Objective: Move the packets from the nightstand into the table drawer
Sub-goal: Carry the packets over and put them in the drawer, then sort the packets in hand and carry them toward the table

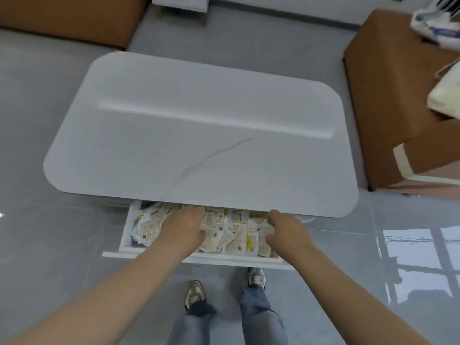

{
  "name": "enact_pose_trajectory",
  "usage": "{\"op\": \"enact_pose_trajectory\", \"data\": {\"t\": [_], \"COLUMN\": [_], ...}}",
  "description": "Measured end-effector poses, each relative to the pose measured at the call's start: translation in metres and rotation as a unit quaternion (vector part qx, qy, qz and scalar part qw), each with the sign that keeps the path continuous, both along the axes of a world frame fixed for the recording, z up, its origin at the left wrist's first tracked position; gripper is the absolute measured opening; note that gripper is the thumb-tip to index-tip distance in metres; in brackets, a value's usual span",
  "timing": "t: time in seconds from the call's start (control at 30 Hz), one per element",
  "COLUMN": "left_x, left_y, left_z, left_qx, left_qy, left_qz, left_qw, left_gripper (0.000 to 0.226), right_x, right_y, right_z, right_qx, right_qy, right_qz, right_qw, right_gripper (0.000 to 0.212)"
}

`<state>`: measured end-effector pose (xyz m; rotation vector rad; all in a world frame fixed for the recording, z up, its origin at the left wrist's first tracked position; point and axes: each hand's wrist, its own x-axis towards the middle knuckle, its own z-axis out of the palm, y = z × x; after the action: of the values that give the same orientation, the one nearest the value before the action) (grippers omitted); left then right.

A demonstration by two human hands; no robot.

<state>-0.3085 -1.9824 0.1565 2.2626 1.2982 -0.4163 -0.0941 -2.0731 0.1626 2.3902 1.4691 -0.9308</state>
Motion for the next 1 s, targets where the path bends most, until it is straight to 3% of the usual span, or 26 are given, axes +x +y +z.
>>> {"op": "enact_pose_trajectory", "data": {"t": [0.23, 0.5, 0.77, 1.0], "left_x": [0.055, 0.199, 0.372, 0.489], "left_y": [-0.01, -0.057, -0.142, -0.166], "left_z": [0.134, 0.263, 0.345, 0.381], "left_qx": [0.048, 0.106, 0.153, 0.161], "left_qy": [-0.032, -0.127, -0.22, -0.267], "left_qz": [-0.08, -0.191, -0.238, -0.258], "left_qw": [0.995, 0.968, 0.934, 0.915], "left_gripper": [0.038, 0.045, 0.038, 0.045], "right_x": [0.036, 0.148, 0.293, 0.404], "right_y": [-0.043, -0.113, -0.214, -0.243], "right_z": [0.127, 0.256, 0.36, 0.402], "right_qx": [0.096, 0.211, 0.267, 0.293], "right_qy": [-0.034, -0.075, -0.165, -0.209], "right_qz": [-0.046, -0.106, -0.123, -0.128], "right_qw": [0.994, 0.969, 0.942, 0.924], "right_gripper": [0.043, 0.046, 0.04, 0.042]}}
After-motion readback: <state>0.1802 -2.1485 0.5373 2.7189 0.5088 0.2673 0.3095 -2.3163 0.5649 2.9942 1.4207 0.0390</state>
